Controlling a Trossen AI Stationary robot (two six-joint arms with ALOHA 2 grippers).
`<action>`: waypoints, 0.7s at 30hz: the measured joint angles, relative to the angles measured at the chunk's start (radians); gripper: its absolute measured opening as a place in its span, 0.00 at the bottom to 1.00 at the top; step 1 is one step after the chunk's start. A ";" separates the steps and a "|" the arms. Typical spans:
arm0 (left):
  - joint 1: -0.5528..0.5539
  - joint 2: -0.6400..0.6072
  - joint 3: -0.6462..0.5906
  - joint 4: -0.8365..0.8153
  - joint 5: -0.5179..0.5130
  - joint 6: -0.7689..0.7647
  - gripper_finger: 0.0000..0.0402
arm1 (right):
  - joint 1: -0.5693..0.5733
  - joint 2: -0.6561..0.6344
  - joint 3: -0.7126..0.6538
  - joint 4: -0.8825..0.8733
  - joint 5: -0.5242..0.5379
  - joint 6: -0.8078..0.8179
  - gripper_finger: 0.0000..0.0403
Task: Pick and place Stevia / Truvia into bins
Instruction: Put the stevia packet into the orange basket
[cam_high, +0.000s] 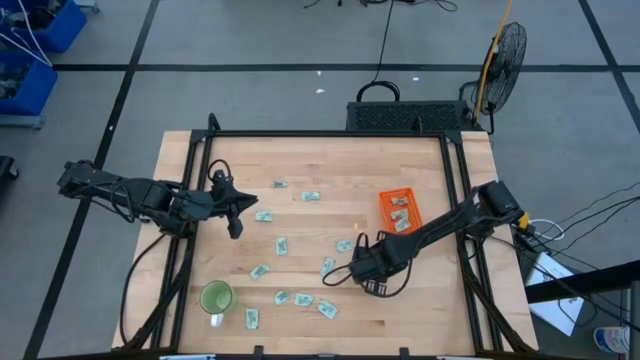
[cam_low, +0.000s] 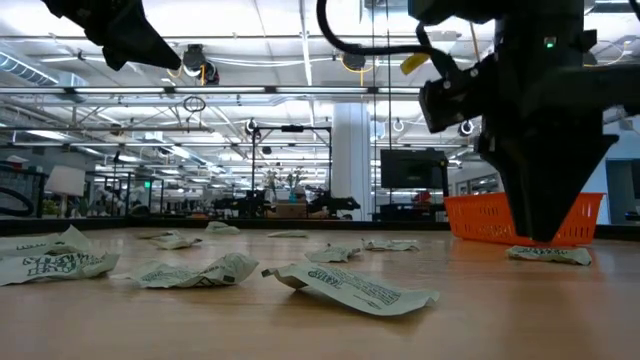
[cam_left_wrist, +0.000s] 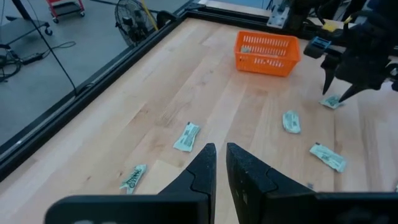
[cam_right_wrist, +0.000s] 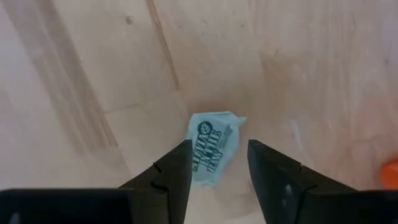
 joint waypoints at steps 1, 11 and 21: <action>0.000 0.000 0.000 0.000 0.000 0.000 0.11 | -0.002 0.008 0.000 0.004 -0.002 0.003 0.37; 0.000 0.000 0.000 -0.001 0.000 0.005 0.11 | -0.050 0.026 -0.061 0.056 -0.034 0.016 0.27; 0.000 0.000 0.000 -0.001 0.006 0.008 0.11 | -0.086 -0.099 -0.070 0.038 -0.015 -0.063 0.02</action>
